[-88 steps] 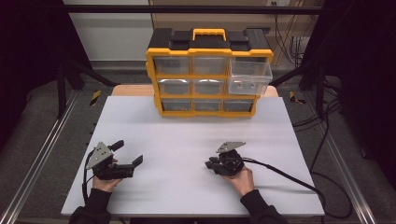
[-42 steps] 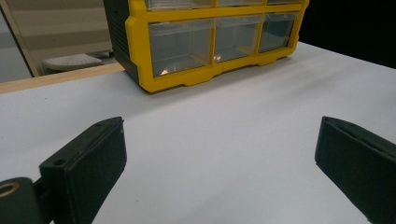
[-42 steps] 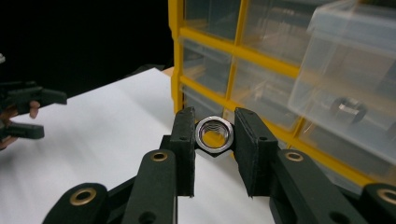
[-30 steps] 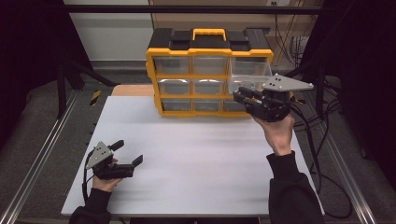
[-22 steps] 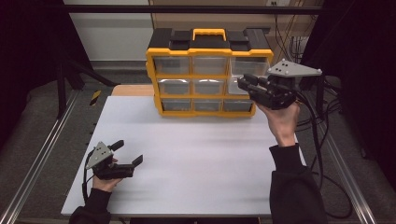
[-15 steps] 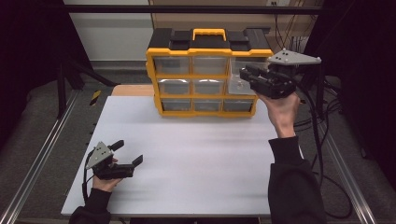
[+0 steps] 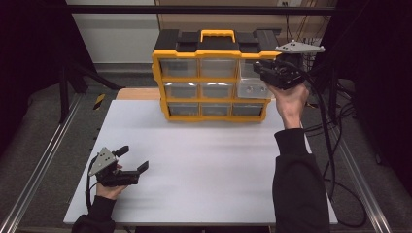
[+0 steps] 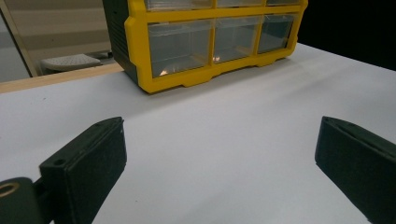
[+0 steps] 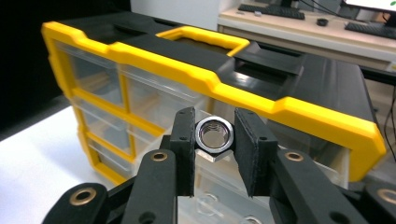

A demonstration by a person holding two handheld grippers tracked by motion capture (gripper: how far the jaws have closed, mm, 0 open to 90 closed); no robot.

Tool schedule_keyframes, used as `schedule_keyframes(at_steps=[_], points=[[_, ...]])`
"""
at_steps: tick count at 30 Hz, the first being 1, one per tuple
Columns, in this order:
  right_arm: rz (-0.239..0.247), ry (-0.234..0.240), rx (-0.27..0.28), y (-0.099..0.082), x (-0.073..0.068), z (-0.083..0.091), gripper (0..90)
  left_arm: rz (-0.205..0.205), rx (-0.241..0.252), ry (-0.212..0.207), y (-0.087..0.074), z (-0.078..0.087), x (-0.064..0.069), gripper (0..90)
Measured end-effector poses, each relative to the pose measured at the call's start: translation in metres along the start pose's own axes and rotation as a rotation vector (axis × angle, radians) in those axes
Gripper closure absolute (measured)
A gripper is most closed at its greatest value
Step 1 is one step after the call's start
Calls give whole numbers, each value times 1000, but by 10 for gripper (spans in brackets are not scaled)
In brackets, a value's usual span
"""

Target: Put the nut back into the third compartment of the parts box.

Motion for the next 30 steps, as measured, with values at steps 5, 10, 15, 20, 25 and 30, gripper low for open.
schedule_keyframes(at_steps=[5,10,15,20,25,30], points=[[-6,-19,-31,-5,6,-9,702,1,0,-1,0,0,0,17],[-13,-36,-60,-12,12,-15,702,1,0,-2,0,0,0,17],[-28,-44,-85,-20,15,-17,701,1,-1,-2,0,-1,0,17],[-40,-40,-100,-23,18,-17,699,1,-3,-1,0,-1,0,17],[-13,-61,-154,-26,16,-18,694,0,-3,-3,-1,-1,1,18],[-13,-79,-139,-24,17,-16,618,2,-5,-4,-1,-1,0,18]])
Point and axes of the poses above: each handheld gripper's, and its own axes: z roughly backward along the jaws, y roughly out of its top, x roughly to its right, the point moved 6 cm from there along -z, roughly forward along the jaws, and after that the axes turned 11 degrees about z, right-handed, at the moved point
